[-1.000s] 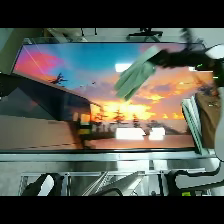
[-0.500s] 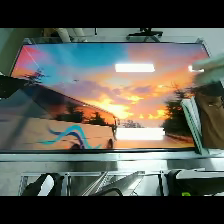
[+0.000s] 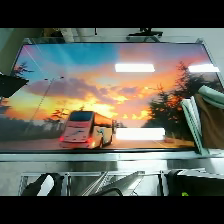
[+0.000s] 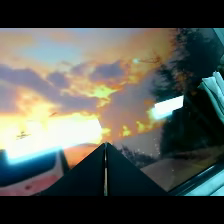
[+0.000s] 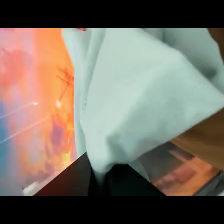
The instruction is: Fold the shirts.
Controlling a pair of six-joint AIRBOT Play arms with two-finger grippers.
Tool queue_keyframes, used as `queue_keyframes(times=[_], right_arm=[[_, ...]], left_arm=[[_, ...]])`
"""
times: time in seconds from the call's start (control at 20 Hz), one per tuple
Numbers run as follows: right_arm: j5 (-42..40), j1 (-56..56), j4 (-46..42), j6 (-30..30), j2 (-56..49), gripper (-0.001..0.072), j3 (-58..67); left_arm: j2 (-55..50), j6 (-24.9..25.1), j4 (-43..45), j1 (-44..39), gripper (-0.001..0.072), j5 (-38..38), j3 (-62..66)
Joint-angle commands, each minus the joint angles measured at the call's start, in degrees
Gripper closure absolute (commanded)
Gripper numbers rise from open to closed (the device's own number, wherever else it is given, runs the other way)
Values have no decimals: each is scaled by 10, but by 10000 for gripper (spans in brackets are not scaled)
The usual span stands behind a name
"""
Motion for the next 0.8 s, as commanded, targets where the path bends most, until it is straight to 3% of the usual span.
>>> queue_keyframes(times=[0.0,0.25,0.3,0.35,0.4,0.5,0.55,0.65,0.75], right_arm=[[23,-13,-91,-21,50,690,-72],[14,-13,-268,-65,109,682,-274],[-3,-13,-292,-76,111,566,-312],[-26,-13,-298,-91,108,246,-340],[-36,-13,-299,-102,99,23,-357],[-23,-13,-294,-100,77,31,-348],[-10,-13,-284,-91,70,107,-332],[-6,-13,-203,-85,58,374,-271],[-50,-11,-77,-85,56,514,-202]], left_arm=[[-29,12,-1,-1,688,1,0],[-88,30,-1,-1,688,0,0],[-99,32,-1,-1,688,1,0],[-110,35,-2,-1,688,1,0],[-121,34,-5,-1,689,1,0],[-137,34,-5,0,688,2,0],[-143,34,-5,0,688,7,0],[-149,34,-5,-1,688,30,0],[-149,34,-6,-1,688,53,0]])
